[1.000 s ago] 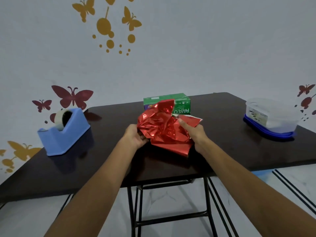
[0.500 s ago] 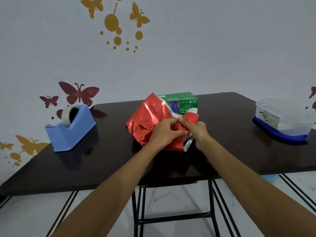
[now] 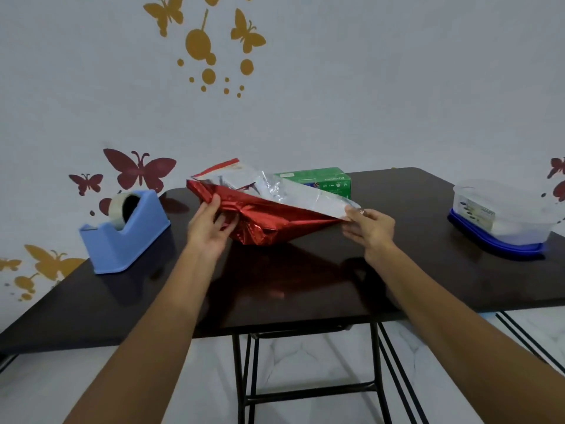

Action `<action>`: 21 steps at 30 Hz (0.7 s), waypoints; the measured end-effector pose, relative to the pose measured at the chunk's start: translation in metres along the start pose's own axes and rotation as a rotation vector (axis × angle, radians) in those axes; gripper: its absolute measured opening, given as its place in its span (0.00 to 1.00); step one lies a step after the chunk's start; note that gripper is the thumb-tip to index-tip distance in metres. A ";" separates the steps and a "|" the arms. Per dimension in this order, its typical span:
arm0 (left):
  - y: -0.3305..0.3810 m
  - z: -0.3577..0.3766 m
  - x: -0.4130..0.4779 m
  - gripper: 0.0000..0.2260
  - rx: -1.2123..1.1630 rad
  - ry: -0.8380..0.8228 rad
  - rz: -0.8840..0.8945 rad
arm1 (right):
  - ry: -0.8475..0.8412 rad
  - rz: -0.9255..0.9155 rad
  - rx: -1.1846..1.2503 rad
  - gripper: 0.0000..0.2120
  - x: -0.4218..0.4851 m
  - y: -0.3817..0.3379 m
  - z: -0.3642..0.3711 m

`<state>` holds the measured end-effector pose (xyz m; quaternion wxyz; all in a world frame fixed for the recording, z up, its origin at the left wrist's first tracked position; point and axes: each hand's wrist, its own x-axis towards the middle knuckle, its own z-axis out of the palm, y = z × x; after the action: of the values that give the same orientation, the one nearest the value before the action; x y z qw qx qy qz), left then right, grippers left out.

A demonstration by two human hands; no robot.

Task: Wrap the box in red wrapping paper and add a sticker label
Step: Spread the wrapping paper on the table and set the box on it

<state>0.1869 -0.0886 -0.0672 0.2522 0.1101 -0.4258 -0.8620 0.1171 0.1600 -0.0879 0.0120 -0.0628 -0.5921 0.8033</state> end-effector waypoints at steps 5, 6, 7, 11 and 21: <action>0.001 -0.013 -0.004 0.08 0.110 -0.105 -0.060 | 0.320 -0.713 -0.788 0.32 -0.016 -0.009 0.010; 0.000 -0.013 -0.005 0.08 0.123 -0.124 -0.064 | 0.218 -0.840 -0.782 0.28 -0.022 -0.015 0.015; 0.000 -0.011 -0.006 0.08 0.130 -0.144 -0.067 | 0.078 -0.878 -0.758 0.24 -0.026 -0.020 0.022; -0.006 0.006 -0.014 0.08 0.140 -0.226 -0.090 | -0.353 -0.685 -0.938 0.23 -0.035 -0.022 0.049; 0.008 0.003 -0.021 0.09 0.264 -0.188 -0.099 | -0.505 -0.499 -0.543 0.02 -0.021 -0.025 0.070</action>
<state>0.2068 -0.0797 -0.0594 0.1517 0.0820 -0.5511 -0.8164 0.1288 0.0990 -0.0420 0.0436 0.2791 -0.7628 0.5816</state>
